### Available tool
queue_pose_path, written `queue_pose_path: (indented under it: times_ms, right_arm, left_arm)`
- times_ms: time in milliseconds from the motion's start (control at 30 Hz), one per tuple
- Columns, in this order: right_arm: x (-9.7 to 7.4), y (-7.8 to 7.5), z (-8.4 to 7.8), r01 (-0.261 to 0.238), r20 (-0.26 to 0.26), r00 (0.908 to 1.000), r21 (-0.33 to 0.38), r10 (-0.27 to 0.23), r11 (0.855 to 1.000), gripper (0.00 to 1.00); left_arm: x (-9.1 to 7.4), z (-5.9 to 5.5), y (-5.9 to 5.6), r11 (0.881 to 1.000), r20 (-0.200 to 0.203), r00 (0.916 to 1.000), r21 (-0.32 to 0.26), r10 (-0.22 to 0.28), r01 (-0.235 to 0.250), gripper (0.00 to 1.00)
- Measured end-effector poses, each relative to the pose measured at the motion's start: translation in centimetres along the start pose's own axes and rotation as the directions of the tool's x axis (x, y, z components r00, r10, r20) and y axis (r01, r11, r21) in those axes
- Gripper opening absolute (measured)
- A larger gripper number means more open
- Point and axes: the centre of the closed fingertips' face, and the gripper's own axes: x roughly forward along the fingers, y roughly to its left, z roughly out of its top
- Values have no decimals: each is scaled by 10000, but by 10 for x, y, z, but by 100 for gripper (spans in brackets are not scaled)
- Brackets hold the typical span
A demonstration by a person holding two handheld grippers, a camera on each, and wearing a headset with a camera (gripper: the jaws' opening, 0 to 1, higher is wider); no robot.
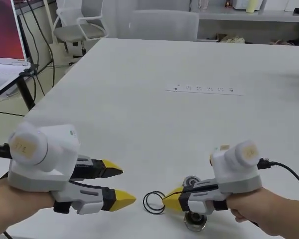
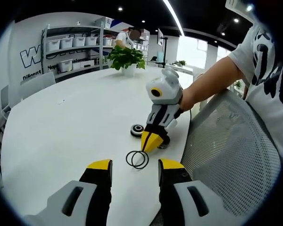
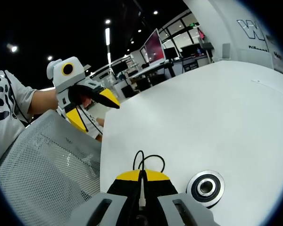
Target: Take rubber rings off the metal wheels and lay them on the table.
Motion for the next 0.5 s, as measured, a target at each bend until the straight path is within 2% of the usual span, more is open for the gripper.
queue_pose_path:
  times_ms: [333,500]
  right_arm:
    - [-1,10,-5,-515,-388,9979,-73,512,9986,0]
    - [-2,9,-6,-585,-457,9973,-29,583,9983,0]
  left_arm:
    - [1,-3,-2,10000,-61,10000,26,-38,39,35]
    - [0,-5,-2,10000,-135,9999,49,-55,56,35]
